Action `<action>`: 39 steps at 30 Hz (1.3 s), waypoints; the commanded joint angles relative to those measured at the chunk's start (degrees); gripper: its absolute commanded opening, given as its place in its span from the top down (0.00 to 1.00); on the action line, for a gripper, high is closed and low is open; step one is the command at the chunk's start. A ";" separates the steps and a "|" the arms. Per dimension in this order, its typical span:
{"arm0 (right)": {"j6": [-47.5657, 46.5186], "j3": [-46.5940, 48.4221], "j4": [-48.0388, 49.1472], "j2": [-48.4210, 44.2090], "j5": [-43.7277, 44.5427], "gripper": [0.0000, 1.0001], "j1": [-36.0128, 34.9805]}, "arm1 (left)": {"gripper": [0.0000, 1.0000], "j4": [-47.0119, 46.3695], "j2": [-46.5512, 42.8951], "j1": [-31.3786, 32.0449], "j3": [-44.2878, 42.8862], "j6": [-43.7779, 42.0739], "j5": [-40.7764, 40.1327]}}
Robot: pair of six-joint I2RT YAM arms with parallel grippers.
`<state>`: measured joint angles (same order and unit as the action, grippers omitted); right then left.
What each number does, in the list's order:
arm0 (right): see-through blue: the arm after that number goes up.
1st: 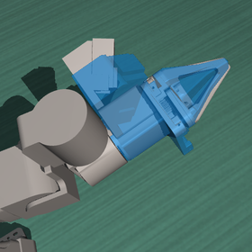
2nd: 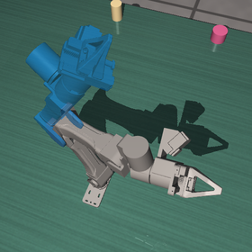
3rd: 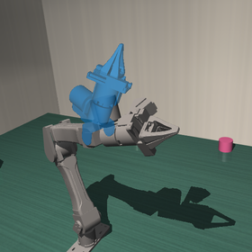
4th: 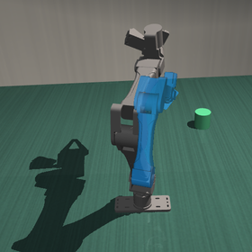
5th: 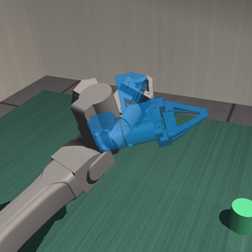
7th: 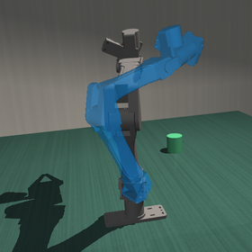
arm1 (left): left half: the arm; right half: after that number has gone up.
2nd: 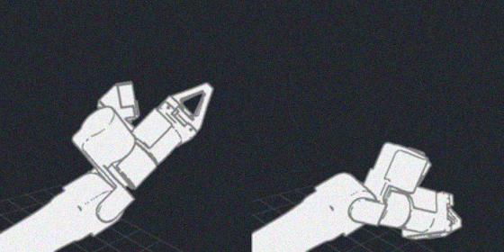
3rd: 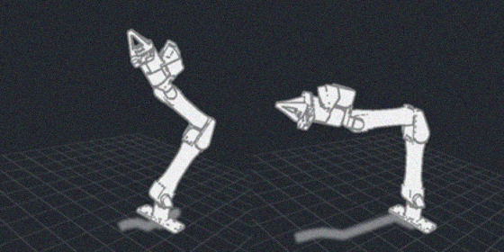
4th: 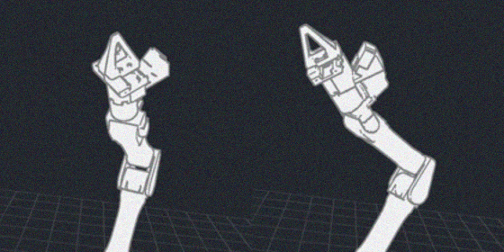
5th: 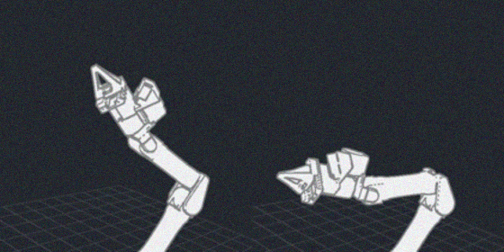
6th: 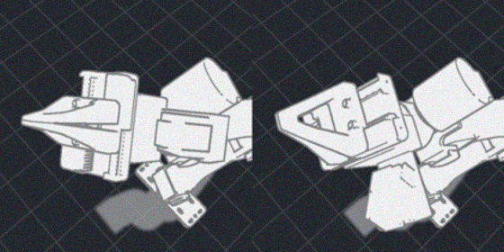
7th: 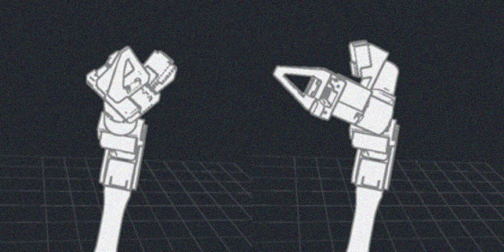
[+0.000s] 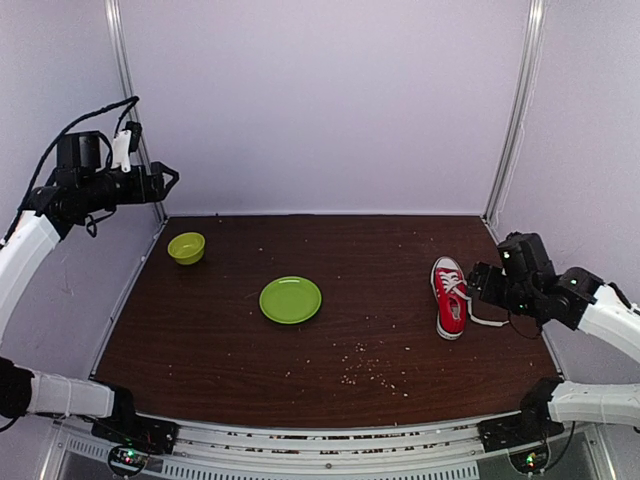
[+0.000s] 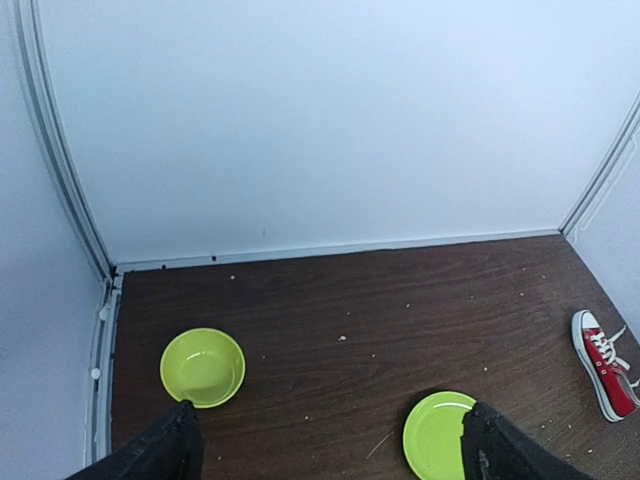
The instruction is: Tie the shoes
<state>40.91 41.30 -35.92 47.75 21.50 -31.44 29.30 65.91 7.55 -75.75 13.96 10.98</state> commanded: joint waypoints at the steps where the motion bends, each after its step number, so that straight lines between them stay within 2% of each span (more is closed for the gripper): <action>1: 5.41 -1.97 -5.28 5.52 -2.59 0.00 0.42 | 0.07 1.40 -0.82 -0.46 5.12 -2.81 -3.07; 4: 3.71 -2.29 -1.30 10.49 -4.89 0.01 0.42 | 0.06 -0.73 -2.12 -0.45 7.79 -1.99 -0.50; 14: 0.49 4.28 3.66 29.89 -5.37 0.00 0.32 | 0.06 0.12 -0.48 -0.43 7.34 0.59 3.56; 18: -0.81 6.05 7.57 37.44 -4.95 0.08 0.33 | 0.06 0.45 -0.49 -0.44 7.26 0.09 2.46; 20: -0.78 7.84 7.89 40.89 -4.91 0.08 0.33 | 0.06 0.68 -0.37 -0.44 7.28 -0.11 1.45; 26: -0.13 8.40 10.59 44.85 -6.41 0.03 0.65 | 0.06 1.37 1.32 -0.40 6.93 -0.33 1.75; 30: 0.10 8.60 10.09 46.61 -9.23 0.03 1.20 | 0.06 1.78 2.80 -0.43 6.63 -0.09 2.50; 36: -0.84 8.19 9.30 46.33 -11.04 0.28 0.74 | 0.06 1.95 3.44 -0.50 6.49 -0.07 2.50; 39: -0.99 8.38 7.43 43.79 -11.11 0.34 -1.25 | 0.06 1.99 3.44 -0.43 6.49 -0.06 2.26</action>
<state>40.18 49.56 -28.67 93.49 14.72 -30.06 31.62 69.34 7.44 -68.05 13.85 12.91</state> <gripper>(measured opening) 0.690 0.943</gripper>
